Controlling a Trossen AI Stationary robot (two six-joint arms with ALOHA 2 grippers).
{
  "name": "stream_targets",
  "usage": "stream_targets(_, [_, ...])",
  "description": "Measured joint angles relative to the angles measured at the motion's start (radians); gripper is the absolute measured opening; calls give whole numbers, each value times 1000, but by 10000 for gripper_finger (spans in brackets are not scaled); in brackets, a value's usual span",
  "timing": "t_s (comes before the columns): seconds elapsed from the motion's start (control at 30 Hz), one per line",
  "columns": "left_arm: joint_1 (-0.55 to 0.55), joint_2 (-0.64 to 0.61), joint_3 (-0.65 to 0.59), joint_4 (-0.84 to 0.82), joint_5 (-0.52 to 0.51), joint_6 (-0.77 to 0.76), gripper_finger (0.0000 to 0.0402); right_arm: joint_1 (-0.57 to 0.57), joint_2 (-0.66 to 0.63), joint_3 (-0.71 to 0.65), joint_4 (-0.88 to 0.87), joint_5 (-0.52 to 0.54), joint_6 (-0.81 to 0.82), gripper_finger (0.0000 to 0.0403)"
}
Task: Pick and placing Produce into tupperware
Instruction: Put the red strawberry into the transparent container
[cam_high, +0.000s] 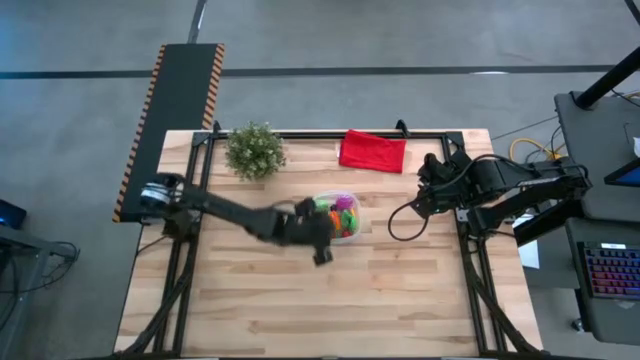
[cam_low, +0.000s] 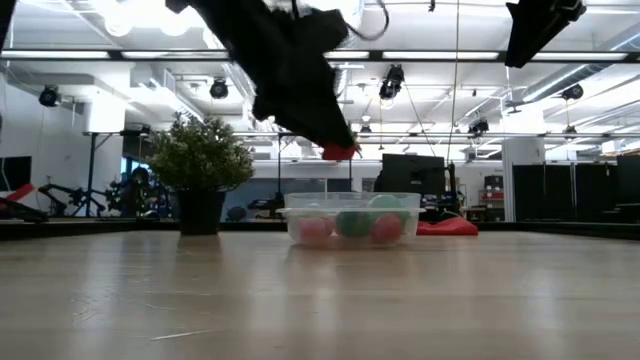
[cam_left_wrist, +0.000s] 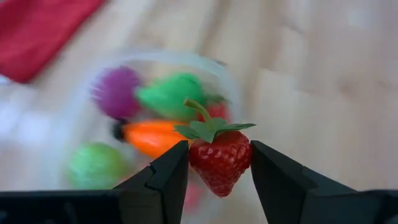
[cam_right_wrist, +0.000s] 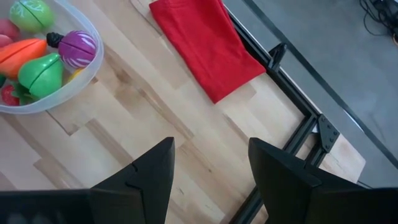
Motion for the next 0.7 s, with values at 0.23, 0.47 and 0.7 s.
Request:
stream_targets(0.23, [192,9,-34,-14,150,2,148,0,0,0,-2,-4,10,199])
stream_targets(0.47, [226,9,-41,-7,221,0,148,0,0,0,-2,-4,10,199])
stream_targets(0.7, [237,9,-53,2,235,-130,159,0,0,0,0,4,9,199])
